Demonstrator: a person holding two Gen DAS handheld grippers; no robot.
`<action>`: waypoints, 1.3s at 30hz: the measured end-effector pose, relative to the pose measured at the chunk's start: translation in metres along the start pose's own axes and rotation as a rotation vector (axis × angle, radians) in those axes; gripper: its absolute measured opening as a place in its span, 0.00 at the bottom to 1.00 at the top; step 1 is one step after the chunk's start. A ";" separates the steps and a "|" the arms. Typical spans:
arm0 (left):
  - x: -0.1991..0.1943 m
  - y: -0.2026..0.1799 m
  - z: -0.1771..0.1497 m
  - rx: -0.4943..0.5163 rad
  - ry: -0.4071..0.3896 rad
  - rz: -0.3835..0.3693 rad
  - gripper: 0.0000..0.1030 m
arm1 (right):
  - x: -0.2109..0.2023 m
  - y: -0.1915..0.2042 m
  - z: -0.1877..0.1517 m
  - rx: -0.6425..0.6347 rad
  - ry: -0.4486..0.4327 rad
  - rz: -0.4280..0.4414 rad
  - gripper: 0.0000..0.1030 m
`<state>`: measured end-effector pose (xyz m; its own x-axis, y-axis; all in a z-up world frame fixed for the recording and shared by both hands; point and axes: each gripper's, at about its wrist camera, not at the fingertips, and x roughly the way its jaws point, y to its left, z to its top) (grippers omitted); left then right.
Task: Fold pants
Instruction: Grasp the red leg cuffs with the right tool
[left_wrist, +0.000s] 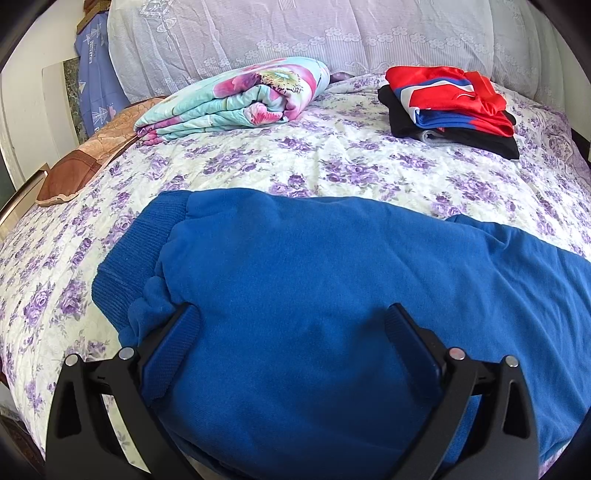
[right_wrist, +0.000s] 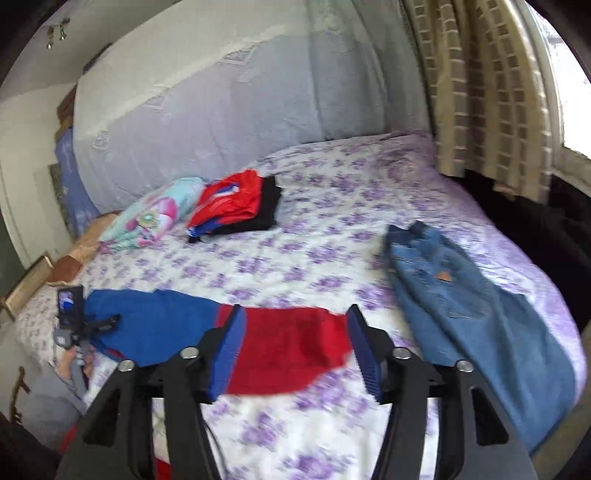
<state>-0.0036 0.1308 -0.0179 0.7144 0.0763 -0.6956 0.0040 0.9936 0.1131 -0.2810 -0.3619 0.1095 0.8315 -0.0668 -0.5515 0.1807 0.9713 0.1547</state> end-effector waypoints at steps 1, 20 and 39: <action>-0.001 0.000 0.000 0.001 -0.001 0.002 0.95 | 0.002 -0.008 -0.008 0.008 0.022 -0.030 0.63; -0.009 -0.007 -0.007 0.032 0.002 0.015 0.95 | 0.159 -0.014 -0.078 0.491 0.116 0.300 0.42; -0.073 -0.075 -0.008 0.129 -0.095 -0.218 0.95 | 0.158 -0.020 -0.084 0.523 0.118 0.256 0.36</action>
<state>-0.0616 0.0518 0.0186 0.7491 -0.1524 -0.6447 0.2499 0.9663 0.0620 -0.1977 -0.3732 -0.0494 0.8242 0.2093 -0.5263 0.2422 0.7098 0.6615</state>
